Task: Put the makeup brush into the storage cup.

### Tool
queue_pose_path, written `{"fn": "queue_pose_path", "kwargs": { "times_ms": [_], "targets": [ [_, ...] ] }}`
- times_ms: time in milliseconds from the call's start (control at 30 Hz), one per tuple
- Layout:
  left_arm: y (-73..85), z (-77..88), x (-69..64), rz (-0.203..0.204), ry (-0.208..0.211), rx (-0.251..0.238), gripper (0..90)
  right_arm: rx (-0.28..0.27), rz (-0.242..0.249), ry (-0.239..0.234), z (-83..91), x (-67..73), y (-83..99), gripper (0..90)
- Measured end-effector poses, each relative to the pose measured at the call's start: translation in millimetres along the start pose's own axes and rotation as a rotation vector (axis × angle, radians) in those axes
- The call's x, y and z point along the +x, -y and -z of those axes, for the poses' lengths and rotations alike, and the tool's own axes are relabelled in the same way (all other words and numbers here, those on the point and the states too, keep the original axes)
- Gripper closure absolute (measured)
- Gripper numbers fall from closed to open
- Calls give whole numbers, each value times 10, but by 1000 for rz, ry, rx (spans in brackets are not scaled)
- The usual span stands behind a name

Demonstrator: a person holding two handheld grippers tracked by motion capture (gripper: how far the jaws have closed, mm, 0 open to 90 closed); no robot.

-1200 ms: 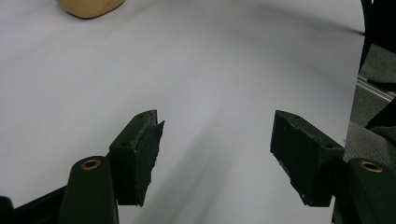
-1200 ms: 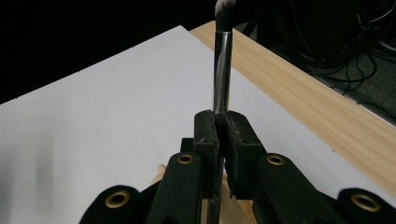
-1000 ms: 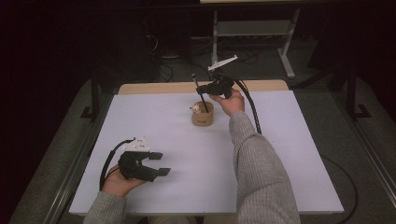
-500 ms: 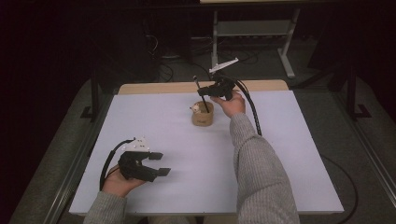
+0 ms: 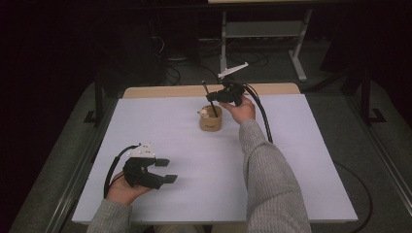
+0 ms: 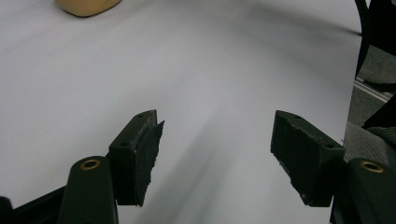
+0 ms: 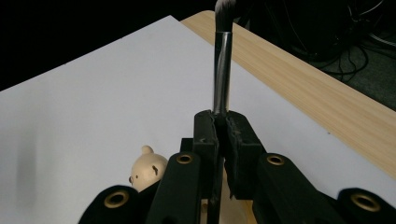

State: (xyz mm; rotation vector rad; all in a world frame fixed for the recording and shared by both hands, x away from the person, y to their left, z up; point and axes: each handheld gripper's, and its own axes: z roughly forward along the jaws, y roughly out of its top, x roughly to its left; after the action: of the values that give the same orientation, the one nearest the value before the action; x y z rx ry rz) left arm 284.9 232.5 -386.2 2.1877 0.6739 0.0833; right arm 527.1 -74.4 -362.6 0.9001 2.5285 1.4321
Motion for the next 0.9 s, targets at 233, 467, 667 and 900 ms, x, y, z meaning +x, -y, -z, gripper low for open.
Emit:
{"fn": "queue_pose_path", "kwargs": {
  "times_ms": [233,467,667,900],
  "targets": [
    [-3,-9,-4,0,1,1,319,5,-3,1,-1,-10,56,823],
    [2,-3,5,3,2,-1,318,7,-10,6,-3,-19,95,823],
    [2,1,8,4,1,-2,318,7,-13,10,14,-20,92,822],
    [4,11,13,4,2,-4,317,17,-9,15,4,-30,112,815]
  ]
}}
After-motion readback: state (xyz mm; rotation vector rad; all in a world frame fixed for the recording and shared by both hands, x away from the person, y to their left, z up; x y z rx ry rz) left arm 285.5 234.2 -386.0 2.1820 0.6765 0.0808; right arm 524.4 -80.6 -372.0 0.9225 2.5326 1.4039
